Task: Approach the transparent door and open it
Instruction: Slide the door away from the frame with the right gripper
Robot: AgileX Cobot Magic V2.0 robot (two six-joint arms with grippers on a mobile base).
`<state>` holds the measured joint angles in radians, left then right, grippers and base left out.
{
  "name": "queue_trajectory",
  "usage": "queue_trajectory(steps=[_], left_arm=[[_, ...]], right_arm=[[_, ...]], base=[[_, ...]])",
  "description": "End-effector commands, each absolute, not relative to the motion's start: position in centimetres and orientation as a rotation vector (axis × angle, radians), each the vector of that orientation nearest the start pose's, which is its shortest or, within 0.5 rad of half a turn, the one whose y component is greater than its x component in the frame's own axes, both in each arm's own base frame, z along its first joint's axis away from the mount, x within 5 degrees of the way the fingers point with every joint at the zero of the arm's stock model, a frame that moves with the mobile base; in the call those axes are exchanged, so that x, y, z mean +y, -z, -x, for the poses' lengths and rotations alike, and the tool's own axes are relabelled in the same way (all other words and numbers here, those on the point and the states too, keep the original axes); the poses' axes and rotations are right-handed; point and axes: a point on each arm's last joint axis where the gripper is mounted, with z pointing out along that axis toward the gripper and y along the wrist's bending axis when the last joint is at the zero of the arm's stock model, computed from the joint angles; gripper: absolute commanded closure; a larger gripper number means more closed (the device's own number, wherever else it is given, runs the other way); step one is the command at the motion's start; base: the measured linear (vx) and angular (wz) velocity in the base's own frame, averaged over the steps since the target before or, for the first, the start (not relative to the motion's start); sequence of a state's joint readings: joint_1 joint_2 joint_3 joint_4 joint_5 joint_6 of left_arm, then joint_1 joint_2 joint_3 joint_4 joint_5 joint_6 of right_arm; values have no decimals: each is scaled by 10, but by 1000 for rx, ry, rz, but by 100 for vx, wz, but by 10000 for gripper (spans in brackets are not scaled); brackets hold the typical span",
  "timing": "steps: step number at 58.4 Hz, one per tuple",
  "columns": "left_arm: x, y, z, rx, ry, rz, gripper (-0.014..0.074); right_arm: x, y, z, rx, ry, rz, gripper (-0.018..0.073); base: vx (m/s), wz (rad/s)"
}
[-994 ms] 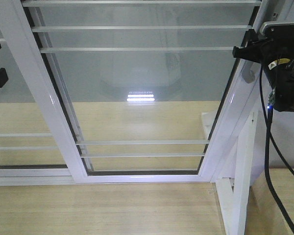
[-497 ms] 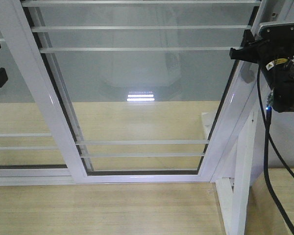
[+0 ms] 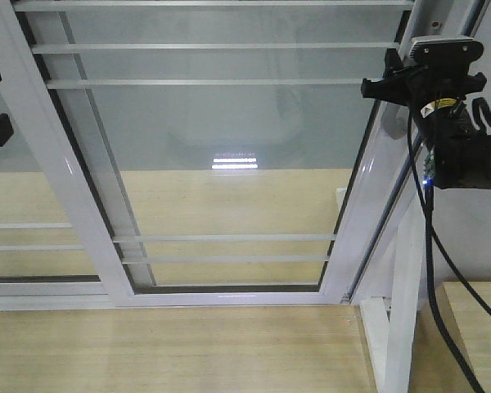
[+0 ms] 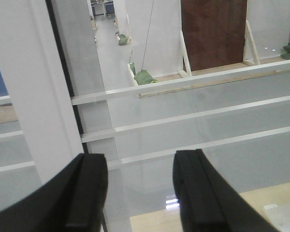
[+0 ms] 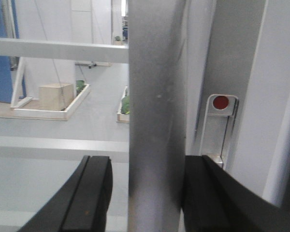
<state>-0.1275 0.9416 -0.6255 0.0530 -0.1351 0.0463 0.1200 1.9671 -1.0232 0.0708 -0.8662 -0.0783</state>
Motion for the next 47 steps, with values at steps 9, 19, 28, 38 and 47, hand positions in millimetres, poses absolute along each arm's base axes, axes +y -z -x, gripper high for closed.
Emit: queue_trajectory(steps=[9, 19, 28, 38, 47], left_arm=[[-27, -351, -202, 1533, 43, -169, 146], [-27, -351, -202, 1533, 43, -169, 146], [-27, -351, -202, 1533, 43, -169, 146], [-27, -351, -202, 1533, 43, -169, 146], [-27, -351, -202, 1533, 44, -169, 146]], right_arm=[[95, -233, -404, 1343, -116, 289, 181], [106, -233, -402, 1340, -139, 308, 181], [112, -233, -400, 1341, -152, 321, 181], [113, -232, -400, 1338, -154, 333, 181], [113, -234, -399, 1338, -157, 337, 181]], base=[[0, 0], [0, 0], [0, 0], [0, 0], [0, 0]])
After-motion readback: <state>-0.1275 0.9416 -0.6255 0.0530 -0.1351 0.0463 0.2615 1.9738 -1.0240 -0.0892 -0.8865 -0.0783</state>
